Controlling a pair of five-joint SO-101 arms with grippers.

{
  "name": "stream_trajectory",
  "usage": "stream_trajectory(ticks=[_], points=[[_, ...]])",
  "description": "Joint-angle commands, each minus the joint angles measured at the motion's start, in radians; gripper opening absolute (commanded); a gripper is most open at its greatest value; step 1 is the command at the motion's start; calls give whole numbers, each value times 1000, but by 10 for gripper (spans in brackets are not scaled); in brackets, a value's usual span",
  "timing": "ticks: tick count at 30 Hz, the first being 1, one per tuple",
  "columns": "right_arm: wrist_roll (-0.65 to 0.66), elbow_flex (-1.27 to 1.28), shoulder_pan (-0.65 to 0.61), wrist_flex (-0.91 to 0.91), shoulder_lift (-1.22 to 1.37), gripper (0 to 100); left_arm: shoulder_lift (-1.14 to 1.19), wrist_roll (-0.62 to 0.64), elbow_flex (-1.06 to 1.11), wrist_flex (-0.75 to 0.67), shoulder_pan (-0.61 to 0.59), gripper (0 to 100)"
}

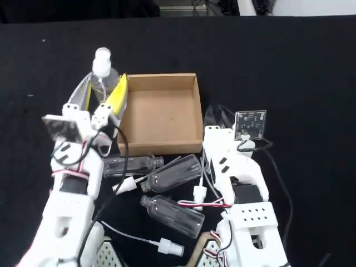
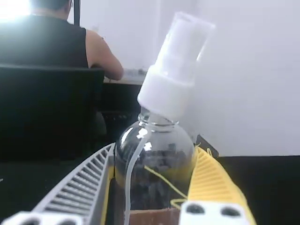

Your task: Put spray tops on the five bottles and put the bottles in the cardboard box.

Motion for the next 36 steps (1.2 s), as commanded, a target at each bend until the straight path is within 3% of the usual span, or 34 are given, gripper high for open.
stream_trajectory(ticks=[1,18,24,36], points=[[11,-8,-17,-34,-13,50,341,-6,-101,-267,8,33],[11,-13,-17,-34,-13,50,1218,-3,-369,-979,24,30],[11,-13,-17,-34,-13,50,1350,2,-438,-1007,18,30],[11,-13,-18,-34,-13,50,1378,3,-486,-1000,47,30]])
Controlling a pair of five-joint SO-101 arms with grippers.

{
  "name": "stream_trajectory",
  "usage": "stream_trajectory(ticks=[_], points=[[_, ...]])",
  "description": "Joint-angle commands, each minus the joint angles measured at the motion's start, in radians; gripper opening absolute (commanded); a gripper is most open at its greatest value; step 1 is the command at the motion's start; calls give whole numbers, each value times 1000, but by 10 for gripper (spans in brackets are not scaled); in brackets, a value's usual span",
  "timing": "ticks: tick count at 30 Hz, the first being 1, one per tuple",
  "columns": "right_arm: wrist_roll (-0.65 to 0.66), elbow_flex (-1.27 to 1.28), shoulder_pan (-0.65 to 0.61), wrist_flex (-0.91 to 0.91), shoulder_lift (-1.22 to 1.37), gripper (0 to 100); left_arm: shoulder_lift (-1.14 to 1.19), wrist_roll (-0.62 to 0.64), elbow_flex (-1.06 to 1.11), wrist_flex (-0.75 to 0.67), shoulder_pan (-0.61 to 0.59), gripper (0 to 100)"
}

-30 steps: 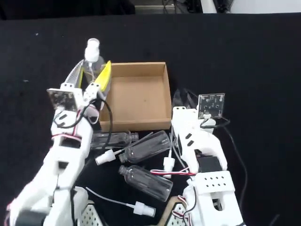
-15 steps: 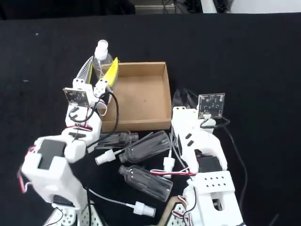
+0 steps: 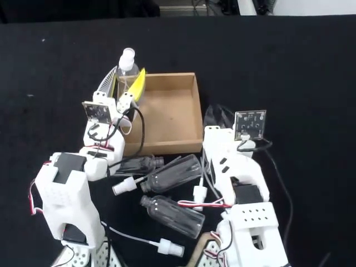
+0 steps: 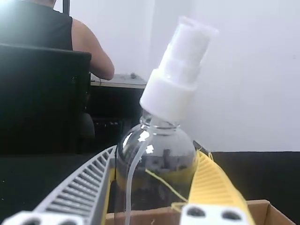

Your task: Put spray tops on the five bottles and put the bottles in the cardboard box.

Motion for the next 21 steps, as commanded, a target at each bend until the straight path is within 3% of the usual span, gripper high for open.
stream_trajectory(ticks=[1,7,15,21], points=[[8,-13,-18,-34,-13,50,-6,3,-50,-15,5,30],[8,-13,-18,-34,-13,50,-6,3,-68,83,4,30],[8,-13,-18,-34,-13,50,9,3,-74,87,4,30],[8,-13,-18,-34,-13,50,146,5,-168,80,2,30]])
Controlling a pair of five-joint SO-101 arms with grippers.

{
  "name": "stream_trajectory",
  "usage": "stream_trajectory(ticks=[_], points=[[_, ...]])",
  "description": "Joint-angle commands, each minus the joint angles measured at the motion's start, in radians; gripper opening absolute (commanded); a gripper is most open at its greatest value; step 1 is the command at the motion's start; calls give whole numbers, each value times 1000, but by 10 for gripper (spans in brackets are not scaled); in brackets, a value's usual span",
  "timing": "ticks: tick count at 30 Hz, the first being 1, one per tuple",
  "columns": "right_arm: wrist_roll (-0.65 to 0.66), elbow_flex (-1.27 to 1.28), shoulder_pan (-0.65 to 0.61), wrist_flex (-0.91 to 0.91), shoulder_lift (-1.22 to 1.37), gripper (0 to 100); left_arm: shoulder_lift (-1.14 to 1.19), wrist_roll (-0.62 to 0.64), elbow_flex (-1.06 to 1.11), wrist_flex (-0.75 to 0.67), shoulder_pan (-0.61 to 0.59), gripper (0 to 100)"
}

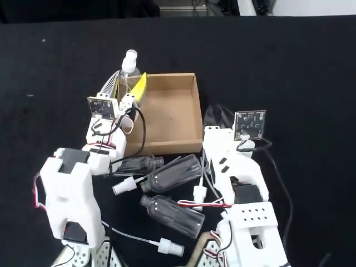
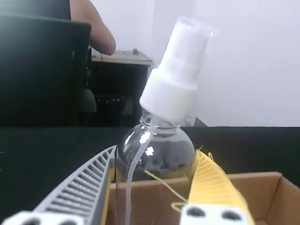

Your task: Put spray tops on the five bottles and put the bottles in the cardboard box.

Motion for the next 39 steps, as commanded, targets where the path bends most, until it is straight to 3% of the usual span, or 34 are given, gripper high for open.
stream_trajectory(ticks=[1,8,21,25,33,39], points=[[8,-13,-17,-34,-13,50,77,5,-108,-3,2,30],[8,-13,-17,-34,-15,50,153,5,-111,-132,2,30],[9,-13,-51,-34,-13,50,163,-5,-119,-126,-10,34],[9,-13,-49,-34,-13,50,163,-5,-134,-66,-15,34],[9,-13,-49,-34,-15,50,163,3,-143,-52,-10,222],[9,-13,-49,-34,-15,50,163,-2,-143,-51,-13,228]])
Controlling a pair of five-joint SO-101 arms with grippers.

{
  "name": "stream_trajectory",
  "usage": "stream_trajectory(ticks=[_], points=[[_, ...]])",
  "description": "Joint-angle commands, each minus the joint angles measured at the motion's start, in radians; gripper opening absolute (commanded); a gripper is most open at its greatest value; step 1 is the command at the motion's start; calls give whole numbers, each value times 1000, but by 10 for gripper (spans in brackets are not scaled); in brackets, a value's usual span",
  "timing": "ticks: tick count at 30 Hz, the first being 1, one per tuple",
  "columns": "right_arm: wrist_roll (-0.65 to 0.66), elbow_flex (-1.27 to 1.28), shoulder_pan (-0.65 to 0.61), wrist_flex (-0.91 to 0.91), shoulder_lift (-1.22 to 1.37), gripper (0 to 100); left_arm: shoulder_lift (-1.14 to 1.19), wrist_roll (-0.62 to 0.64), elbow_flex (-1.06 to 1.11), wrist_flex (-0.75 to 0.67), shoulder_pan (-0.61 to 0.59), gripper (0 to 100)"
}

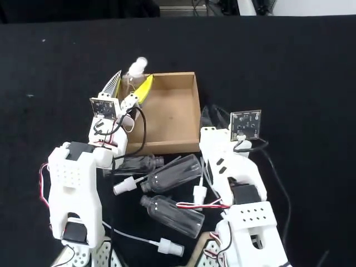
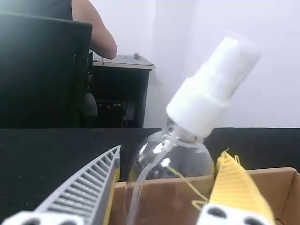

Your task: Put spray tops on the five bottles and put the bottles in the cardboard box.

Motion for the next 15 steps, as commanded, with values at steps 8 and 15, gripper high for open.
stream_trajectory(ticks=[8,15], points=[[8,-13,-15,-34,-15,50,-5,-3,-33,9,-8,228],[8,-13,-15,-34,-15,50,-63,2,-24,11,-27,228]])
